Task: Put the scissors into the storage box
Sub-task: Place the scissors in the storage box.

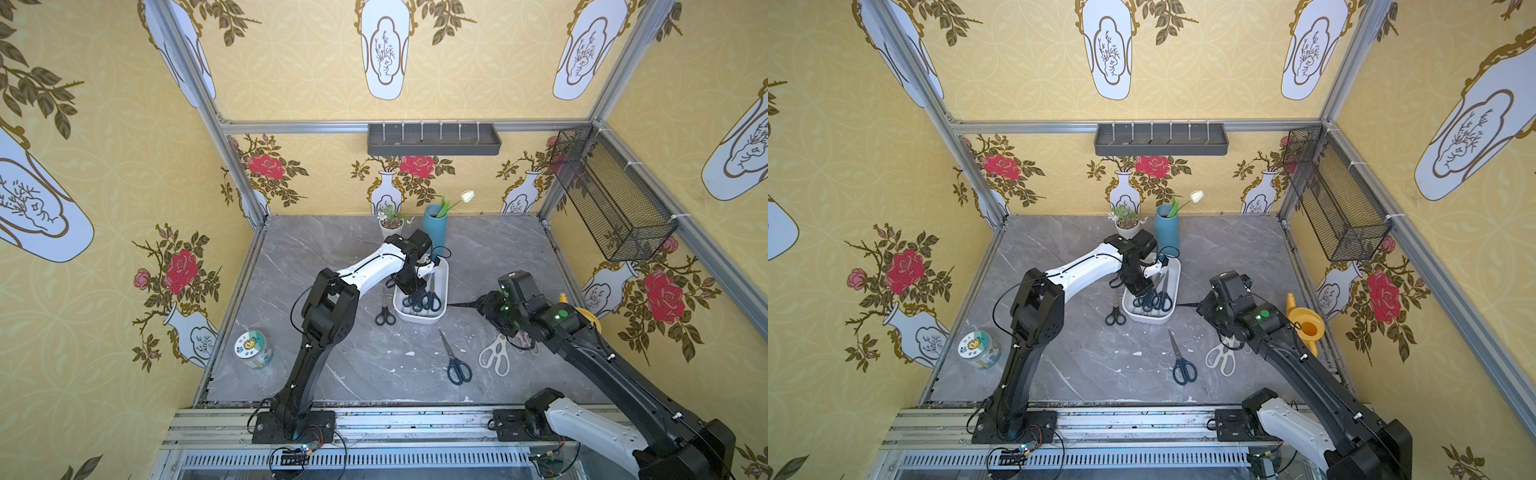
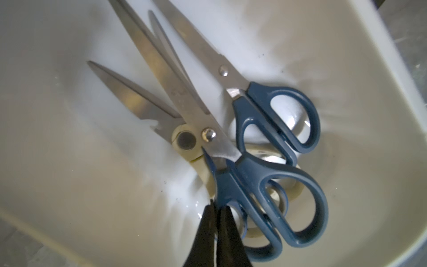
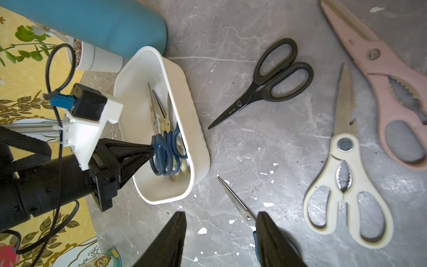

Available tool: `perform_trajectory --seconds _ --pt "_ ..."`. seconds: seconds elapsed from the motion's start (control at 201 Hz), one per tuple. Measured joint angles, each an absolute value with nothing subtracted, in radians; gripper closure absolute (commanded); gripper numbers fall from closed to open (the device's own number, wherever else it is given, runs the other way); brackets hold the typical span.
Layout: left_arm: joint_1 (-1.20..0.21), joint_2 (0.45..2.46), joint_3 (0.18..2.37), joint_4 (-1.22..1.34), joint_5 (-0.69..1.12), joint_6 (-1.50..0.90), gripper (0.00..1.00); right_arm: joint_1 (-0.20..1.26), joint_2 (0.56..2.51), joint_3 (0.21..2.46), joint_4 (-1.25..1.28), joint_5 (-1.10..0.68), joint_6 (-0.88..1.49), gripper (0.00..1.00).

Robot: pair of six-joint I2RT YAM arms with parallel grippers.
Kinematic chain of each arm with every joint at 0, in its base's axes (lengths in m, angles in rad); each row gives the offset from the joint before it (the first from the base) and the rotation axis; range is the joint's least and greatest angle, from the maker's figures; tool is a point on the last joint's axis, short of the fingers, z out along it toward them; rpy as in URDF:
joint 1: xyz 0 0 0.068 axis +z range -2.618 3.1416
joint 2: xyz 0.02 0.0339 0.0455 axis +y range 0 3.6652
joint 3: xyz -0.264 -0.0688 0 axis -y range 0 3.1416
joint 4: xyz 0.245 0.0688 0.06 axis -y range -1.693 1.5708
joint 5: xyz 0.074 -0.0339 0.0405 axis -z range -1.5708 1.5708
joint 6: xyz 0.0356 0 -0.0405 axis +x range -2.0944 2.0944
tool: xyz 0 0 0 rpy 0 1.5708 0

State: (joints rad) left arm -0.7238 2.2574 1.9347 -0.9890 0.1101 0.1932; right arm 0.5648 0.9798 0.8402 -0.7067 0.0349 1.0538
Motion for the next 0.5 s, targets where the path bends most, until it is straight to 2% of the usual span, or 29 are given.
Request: perform_trajectory --seconds 0.085,0.154,0.269,0.358,0.498 --pt "-0.731 2.276 1.944 -0.989 0.115 0.182 0.83 0.563 0.99 0.84 -0.705 0.031 1.054 0.45" --pt "-0.731 2.287 1.964 -0.992 0.115 0.175 0.67 0.563 0.999 0.84 -0.702 0.03 1.053 0.45" --pt "-0.727 2.256 1.995 -1.003 0.116 0.157 0.46 0.563 1.021 0.84 -0.701 0.016 1.052 0.45" --pt "-0.72 2.161 1.976 -1.003 0.122 0.147 0.45 0.563 1.034 0.84 -0.701 0.009 1.046 0.45" --pt "-0.659 1.921 1.814 -0.983 0.192 0.121 0.5 0.562 1.059 0.862 -0.715 -0.002 1.024 0.45"
